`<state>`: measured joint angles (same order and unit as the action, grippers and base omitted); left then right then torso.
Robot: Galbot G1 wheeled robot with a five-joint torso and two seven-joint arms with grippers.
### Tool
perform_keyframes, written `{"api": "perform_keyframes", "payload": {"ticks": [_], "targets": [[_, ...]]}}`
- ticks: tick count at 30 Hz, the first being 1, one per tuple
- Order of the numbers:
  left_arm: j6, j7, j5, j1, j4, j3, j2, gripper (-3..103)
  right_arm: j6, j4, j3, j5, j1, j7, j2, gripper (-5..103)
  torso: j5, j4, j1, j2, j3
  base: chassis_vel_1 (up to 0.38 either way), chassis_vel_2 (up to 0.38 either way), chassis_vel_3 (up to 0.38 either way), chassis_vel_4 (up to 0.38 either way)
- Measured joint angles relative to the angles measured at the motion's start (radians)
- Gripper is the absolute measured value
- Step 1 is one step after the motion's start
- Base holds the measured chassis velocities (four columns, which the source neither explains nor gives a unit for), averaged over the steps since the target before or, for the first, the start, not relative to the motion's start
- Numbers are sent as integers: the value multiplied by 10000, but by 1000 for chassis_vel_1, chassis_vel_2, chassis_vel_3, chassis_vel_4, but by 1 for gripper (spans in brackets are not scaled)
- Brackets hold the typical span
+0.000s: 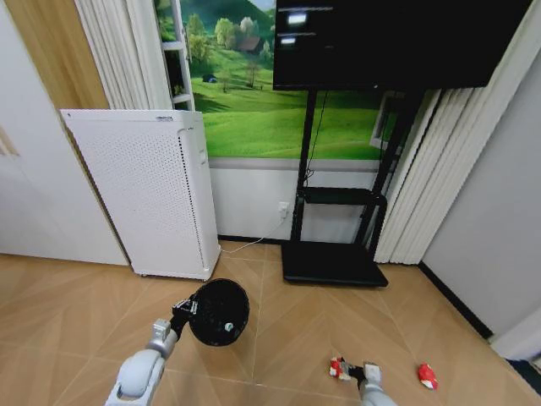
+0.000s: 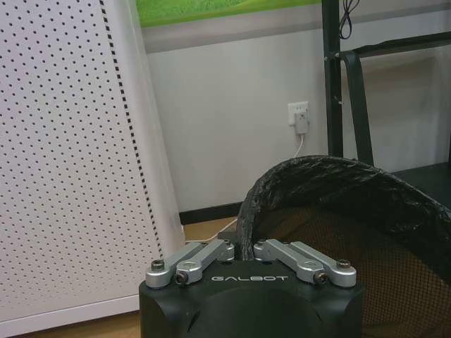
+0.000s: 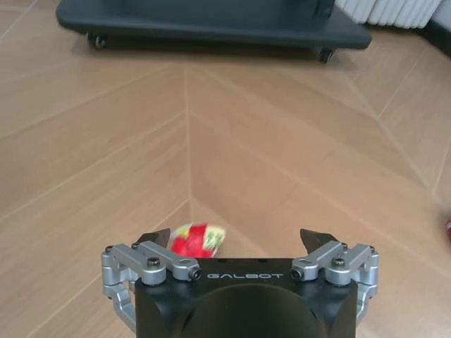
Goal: Pick up the trash bin and place the garbage on the floor into it.
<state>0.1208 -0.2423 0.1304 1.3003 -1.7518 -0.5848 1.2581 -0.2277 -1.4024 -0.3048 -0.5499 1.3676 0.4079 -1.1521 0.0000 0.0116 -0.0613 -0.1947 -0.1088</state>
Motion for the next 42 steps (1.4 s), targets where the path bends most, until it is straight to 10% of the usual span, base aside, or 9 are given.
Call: {"api": "perform_keyframes", "payload": {"ticks": [42], "targets": [[-242, -59, -356, -535, 1076, 931, 192, 7, 454, 4170, 729, 1107, -2609, -453, -1368, 100, 0, -1, 0, 0, -1, 0, 0, 0, 0]]}}
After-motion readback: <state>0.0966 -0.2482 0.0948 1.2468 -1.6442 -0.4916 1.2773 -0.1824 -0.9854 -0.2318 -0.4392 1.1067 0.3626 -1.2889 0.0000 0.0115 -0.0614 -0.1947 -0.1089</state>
